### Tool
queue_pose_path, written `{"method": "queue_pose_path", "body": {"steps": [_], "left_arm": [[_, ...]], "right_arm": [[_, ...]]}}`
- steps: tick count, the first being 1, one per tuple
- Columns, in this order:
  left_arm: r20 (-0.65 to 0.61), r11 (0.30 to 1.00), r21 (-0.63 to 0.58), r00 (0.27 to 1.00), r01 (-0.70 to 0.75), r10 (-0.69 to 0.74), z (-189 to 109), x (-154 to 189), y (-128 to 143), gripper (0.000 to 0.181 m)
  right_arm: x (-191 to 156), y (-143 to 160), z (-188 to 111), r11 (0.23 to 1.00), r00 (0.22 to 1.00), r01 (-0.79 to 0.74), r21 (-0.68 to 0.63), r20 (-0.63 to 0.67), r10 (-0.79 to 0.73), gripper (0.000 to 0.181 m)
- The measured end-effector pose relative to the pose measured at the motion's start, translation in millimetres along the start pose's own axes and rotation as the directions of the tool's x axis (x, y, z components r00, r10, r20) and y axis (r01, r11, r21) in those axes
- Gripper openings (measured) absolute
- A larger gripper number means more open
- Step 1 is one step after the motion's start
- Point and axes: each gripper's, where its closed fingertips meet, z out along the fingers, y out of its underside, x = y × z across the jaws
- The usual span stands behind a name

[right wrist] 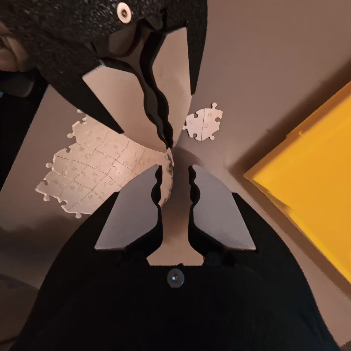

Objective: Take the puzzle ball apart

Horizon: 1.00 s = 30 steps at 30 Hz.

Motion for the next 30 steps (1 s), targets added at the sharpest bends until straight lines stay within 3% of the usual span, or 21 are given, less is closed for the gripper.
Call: {"method": "queue_pose_path", "body": {"steps": [13, 20, 30], "left_arm": [[-0.062, 0.995, 0.048, 0.994, 0.090, -0.087, 7.2, -5.2, -3.0, 0.001], [-0.126, 0.988, 0.095, 0.986, 0.120, -0.107, 8.4, -6.7, -7.0, 0.002], [-0.126, 0.991, 0.124, 0.992, 0.045, -0.029, 10.9, -7.9, -8.6, 0.002]], "right_arm": [[6.2, 7.6, 6.4, 0.995, 1.000, 0.028, -0.093, 0.000, -0.028, 0.022], [8.6, 14.9, 12.6, 0.987, 1.000, 0.018, -0.159, -0.003, -0.019, 0.006], [11.7, 17.5, 12.7, 0.982, 0.999, -0.030, -0.185, 0.006, 0.032, 0.004]]}}
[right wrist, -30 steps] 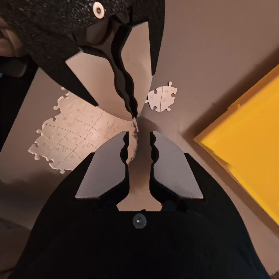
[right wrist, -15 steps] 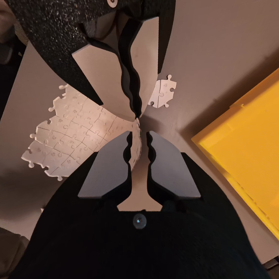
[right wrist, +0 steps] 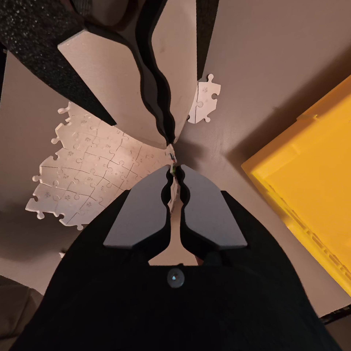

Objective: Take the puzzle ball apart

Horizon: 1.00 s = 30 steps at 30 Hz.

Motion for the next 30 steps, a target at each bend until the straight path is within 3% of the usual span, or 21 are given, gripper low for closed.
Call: {"method": "queue_pose_path", "body": {"steps": [14, 27, 30], "left_arm": [[0.001, 0.999, 0.032, 1.000, -0.014, 0.014, 2.5, -2.2, -4.8, 0.002], [0.000, 0.998, 0.048, 0.999, -0.045, 0.045, 5.7, -1.8, -7.3, 0.002], [0.002, 0.998, 0.050, 0.999, -0.037, 0.037, 6.1, -2.8, -7.6, 0.002]], "right_arm": [[5.0, 1.5, -0.2, 1.000, 0.997, 0.003, -0.012, -0.076, -0.004, 0.003], [11.7, 5.9, -1.4, 0.998, 0.997, -0.053, -0.020, -0.061, 0.052, 0.015], [9.2, 5.3, -0.1, 0.999, 0.998, -0.050, -0.017, -0.047, 0.049, 0.008]]}}
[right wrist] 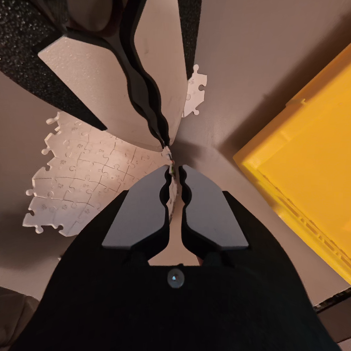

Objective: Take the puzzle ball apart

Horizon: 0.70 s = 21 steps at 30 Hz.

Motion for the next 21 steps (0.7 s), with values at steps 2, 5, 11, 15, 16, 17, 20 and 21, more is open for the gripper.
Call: {"method": "queue_pose_path", "body": {"steps": [2, 5, 11, 15, 16, 17, 20, 21], "left_arm": [[0.002, 1.000, -0.002, 1.000, 0.003, -0.003, 0.2, -0.9, 0.6, 0.002], [-0.003, 1.000, 0.002, 1.000, -0.002, 0.002, 0.5, -0.5, 0.2, 0.002], [-0.001, 0.999, 0.010, 0.999, -0.033, 0.033, 1.0, 0.4, -0.9, 0.002], [-0.006, 0.999, 0.014, 1.000, -0.029, 0.029, 1.3, 1.2, -1.7, 0.002], [-0.007, 0.999, 0.014, 0.999, -0.031, 0.031, 1.1, 1.5, -1.7, 0.002], [-0.007, 0.999, 0.014, 0.999, -0.031, 0.031, 0.9, 1.4, -1.5, 0.002], [-0.008, 0.999, 0.014, 1.000, -0.030, 0.030, 0.8, 1.3, -1.5, 0.002], [-0.006, 0.999, 0.014, 1.000, -0.028, 0.028, 0.8, 0.8, -1.5, 0.002]], "right_arm": [[1.5, -0.6, 0.1, 1.000, 0.999, 0.026, 0.004, -0.025, -0.026, 0.010], [1.5, -0.1, -0.4, 0.998, 0.998, 0.055, -0.006, -0.024, -0.055, 0.010], [-2.5, 1.6, -1.4, 0.996, 0.996, 0.087, -0.005, 0.014, -0.087, 0.003], [-2.4, 6.6, -1.8, 0.996, 0.997, 0.076, -0.037, 0.029, -0.075, 0.012], [-4.0, 8.0, -1.9, 0.996, 0.996, 0.082, -0.045, 0.043, -0.080, 0.012], [-4.7, 8.3, -1.6, 0.995, 0.995, 0.089, -0.045, 0.049, -0.087, 0.013], [-2.5, 7.8, -1.3, 0.995, 0.995, 0.094, -0.045, 0.040, -0.092, 0.013], [-0.9, 7.5, -1.1, 0.994, 0.995, 0.094, -0.047, 0.031, -0.093, 0.007]]}}
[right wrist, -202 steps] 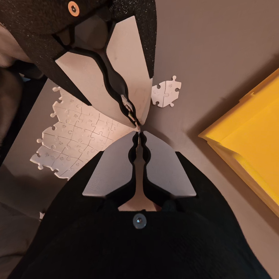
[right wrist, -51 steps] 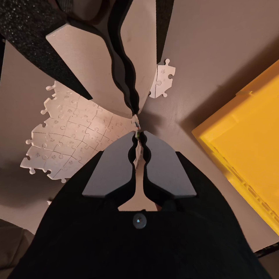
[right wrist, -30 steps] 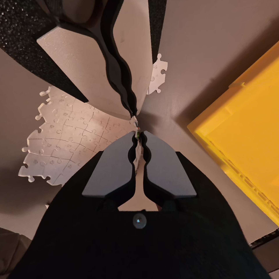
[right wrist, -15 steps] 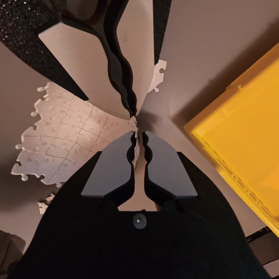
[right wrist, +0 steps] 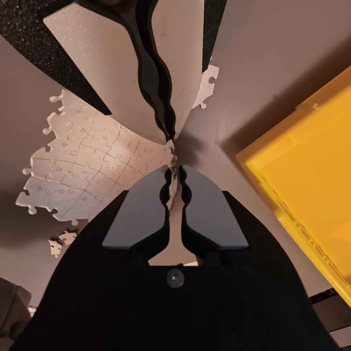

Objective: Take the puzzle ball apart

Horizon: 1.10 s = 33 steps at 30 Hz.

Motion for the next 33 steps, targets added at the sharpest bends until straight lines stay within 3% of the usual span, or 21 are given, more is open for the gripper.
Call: {"method": "queue_pose_path", "body": {"steps": [10, 13, 24, 33], "left_arm": [[-0.005, 1.000, 0.003, 1.000, -0.006, 0.006, 0.7, 0.2, 0.1, 0.002], [-0.006, 1.000, 0.004, 1.000, -0.001, 0.001, 0.9, 0.7, -0.4, 0.002], [-0.003, 1.000, 0.012, 1.000, -0.015, 0.015, 0.7, 0.7, -1.8, 0.002], [-0.003, 0.999, 0.009, 1.000, -0.030, 0.030, 2.3, 1.5, -1.7, 0.002]], "right_arm": [[-0.6, 1.2, 0.9, 1.000, 0.999, -0.024, 0.001, 0.025, 0.024, 0.004], [1.0, 0.6, 0.5, 1.000, 1.000, -0.015, 0.009, 0.000, 0.015, 0.023], [-0.2, -17.5, -7.4, 0.991, 0.998, 0.055, 0.118, -0.008, -0.054, 0.012], [-2.2, -13.8, -4.5, 0.993, 0.997, 0.068, 0.098, 0.030, -0.071, 0.004]]}}
